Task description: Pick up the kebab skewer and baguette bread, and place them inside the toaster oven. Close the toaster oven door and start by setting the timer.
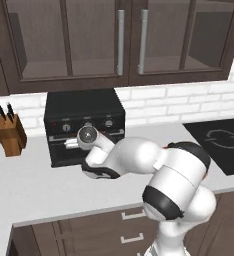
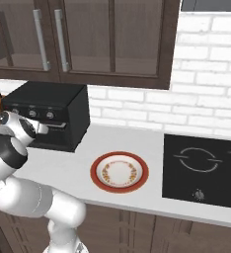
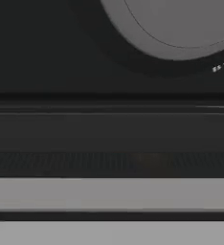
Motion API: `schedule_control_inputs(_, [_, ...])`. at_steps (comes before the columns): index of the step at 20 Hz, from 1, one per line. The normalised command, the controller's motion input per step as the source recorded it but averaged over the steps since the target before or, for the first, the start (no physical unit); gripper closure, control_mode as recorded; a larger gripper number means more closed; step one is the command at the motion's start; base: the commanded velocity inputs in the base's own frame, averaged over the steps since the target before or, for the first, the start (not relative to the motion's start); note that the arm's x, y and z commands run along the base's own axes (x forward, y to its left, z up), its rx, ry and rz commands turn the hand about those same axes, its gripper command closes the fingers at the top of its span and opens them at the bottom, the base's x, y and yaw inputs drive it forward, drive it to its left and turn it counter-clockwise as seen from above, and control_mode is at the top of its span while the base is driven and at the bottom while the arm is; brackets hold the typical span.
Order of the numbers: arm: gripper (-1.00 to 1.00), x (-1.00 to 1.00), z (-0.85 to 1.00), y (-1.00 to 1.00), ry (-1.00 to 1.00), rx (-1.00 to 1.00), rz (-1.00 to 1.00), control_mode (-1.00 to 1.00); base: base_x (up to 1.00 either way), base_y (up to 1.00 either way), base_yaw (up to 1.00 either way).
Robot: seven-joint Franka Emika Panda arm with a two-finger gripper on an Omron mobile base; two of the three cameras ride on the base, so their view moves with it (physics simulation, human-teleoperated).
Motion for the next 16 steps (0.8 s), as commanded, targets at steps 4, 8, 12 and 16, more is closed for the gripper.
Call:
schedule_control_inputs(4, [-1.00, 0.34, 0.00, 0.00, 0.00, 0.00, 0.00, -1.00, 0.00, 0.00, 0.00])
schedule_control_inputs(8, [-1.00, -0.08, 0.00, 0.00, 0.01, 0.00, 0.00, -1.00, 0.00, 0.00, 0.00])
schedule_control_inputs(12, [-1.00, -0.51, 0.02, 0.06, 0.06, 0.00, 0.00, -1.00, 0.00, 0.00, 0.00])
schedule_control_inputs(16, [-1.00, -0.59, 0.21, 0.11, 0.10, 0.00, 0.00, -1.00, 0.00, 0.00, 0.00])
